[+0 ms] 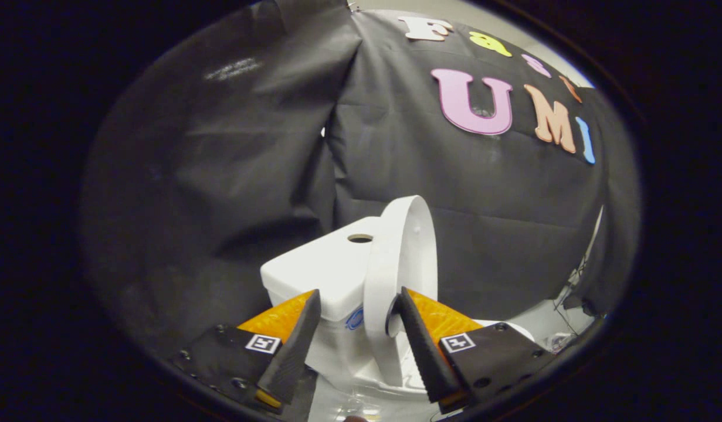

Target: Open the toilet lid.

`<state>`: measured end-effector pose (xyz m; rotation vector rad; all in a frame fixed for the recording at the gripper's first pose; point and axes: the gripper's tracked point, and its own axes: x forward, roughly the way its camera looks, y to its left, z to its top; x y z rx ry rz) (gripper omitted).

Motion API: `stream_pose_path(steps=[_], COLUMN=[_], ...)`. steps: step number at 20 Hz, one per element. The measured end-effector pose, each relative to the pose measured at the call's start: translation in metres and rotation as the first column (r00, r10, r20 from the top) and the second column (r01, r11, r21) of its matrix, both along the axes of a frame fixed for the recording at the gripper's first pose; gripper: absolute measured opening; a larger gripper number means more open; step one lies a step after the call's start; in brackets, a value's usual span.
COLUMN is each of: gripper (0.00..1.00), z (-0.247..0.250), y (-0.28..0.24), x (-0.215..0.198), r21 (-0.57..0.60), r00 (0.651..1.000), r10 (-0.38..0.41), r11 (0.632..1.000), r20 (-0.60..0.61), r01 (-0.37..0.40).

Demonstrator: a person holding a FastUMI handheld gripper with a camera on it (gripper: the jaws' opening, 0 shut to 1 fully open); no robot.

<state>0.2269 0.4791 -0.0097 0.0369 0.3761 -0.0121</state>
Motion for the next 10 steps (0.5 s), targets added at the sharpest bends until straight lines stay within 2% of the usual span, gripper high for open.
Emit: stream_pose_path(steps=[5, 8, 10], gripper=[0.91, 0.97, 0.97], z=[0.027, 0.041, 0.044], y=[0.007, -0.002, -0.009], x=[-0.013, -0.027, -0.031], r21=[0.030, 0.057, 0.093], r00=[0.995, 0.991, 0.990], r10=[0.100, 0.118, 0.115], r11=[0.994, 0.991, 0.988], r20=[0.028, 0.060, 0.076], r01=[-0.101, -0.121, -0.122])
